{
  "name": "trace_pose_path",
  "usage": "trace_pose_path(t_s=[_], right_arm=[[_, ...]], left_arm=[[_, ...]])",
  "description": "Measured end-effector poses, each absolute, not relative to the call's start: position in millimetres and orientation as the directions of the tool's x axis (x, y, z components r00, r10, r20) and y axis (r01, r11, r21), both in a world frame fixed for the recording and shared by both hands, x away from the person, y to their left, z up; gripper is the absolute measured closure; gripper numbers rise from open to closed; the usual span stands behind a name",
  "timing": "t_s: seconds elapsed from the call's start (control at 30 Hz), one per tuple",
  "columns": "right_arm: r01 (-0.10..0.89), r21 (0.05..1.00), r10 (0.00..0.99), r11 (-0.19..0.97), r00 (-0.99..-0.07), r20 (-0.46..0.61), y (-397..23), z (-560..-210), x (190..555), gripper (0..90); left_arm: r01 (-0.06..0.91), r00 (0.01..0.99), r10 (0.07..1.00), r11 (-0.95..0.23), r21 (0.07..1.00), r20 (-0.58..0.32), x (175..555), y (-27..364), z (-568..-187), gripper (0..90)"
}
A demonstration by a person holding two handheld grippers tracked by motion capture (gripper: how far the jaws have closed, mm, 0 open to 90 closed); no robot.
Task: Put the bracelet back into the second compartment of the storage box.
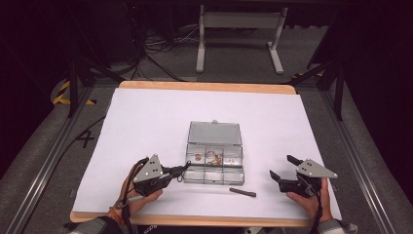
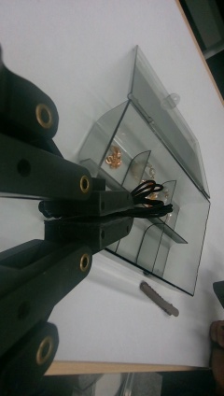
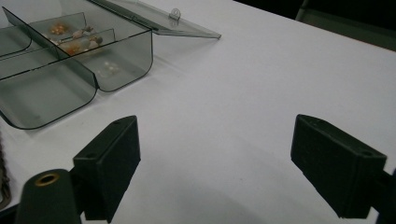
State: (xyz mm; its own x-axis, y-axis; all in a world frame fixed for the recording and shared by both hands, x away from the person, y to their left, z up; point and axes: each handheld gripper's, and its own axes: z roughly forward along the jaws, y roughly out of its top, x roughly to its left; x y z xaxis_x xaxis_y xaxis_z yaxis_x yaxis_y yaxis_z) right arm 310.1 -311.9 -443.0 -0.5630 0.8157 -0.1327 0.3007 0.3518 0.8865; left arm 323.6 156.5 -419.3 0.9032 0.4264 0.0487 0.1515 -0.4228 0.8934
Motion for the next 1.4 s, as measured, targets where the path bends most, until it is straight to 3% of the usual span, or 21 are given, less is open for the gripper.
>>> trace_pose_path(t_s=[0.77,1.4], right_arm=[[0.293,0.890,0.814,0.349,-0.566,-0.133,-312,-443,310,15.1],[0.292,0.889,0.811,0.353,-0.569,-0.136,-312,-443,310,15.3]], left_arm=[[0.113,0.931,0.357,-0.483,0.868,0.077,353,120,-427,87.2],[0.110,0.932,0.347,-0.544,0.832,0.104,358,119,-440,86.2]])
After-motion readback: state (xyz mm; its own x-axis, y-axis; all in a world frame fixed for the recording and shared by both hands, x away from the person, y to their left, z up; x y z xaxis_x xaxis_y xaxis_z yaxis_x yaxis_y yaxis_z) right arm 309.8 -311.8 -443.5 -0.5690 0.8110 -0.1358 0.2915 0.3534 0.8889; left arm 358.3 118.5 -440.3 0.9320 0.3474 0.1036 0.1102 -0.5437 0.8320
